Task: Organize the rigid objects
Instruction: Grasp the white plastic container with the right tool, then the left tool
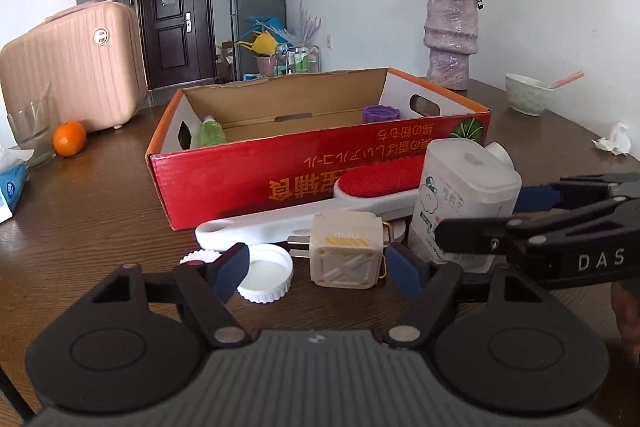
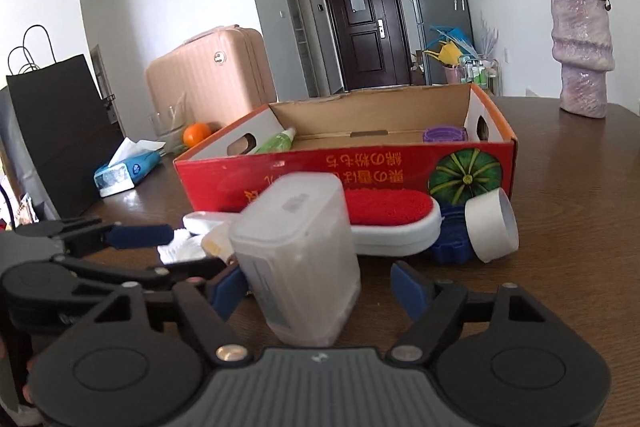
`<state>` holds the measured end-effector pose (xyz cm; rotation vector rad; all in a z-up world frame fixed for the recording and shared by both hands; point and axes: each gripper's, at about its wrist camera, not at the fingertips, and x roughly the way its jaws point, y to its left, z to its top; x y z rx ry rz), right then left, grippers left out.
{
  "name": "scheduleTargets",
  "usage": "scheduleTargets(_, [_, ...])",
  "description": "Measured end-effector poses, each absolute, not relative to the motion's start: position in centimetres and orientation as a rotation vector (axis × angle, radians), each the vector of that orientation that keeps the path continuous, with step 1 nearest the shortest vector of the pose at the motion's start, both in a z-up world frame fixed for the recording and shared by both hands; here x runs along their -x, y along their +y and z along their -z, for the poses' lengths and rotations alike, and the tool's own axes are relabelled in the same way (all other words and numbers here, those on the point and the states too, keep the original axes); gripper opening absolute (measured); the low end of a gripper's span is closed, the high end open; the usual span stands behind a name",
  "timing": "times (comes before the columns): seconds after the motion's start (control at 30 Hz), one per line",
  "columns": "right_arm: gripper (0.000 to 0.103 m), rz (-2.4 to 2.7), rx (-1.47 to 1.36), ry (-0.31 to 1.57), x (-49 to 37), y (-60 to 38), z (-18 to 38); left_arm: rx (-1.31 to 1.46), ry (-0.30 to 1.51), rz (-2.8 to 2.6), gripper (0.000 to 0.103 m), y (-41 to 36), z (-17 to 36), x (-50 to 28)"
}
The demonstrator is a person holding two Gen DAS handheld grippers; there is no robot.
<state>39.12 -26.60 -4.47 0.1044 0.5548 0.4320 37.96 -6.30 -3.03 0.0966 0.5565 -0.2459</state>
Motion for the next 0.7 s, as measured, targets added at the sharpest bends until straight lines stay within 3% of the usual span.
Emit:
scheduleTargets(0.13, [0.075, -0.439, -0.106, 0.506, -38.9, -26.7, 3.2, -0.072, 0.542, 0.193, 0.078, -5.8, 2.1, -37.5])
scheduleTargets(0.23, [0.05, -0.456, -0.073, 0.456, -38.6, -26.2, 2.1, -0.041, 0.537, 0.149, 0.078, -5.0, 1.2, -36.7])
scheduleTargets(0.33, [0.04, -0.434, 0.02, 0.445, -38.1, -25.3, 2.0, -0.02, 0.54, 0.119, 0.077, -4.2, 0.3, -35.4])
scheduleTargets(0.5, [0.039, -0.447, 0.178, 0.436, -34.0, -24.7, 0.9, -0.002, 0.525, 0.129, 0.077, -3.8, -0.7, -32.5])
scheduleTargets(0.7, [0.044, -0.416, 0.722, 0.308, -27.1, -16.0, 4.0, -0.003, 0.508, 0.051, 0.077, -2.3, -1.4, -28.7])
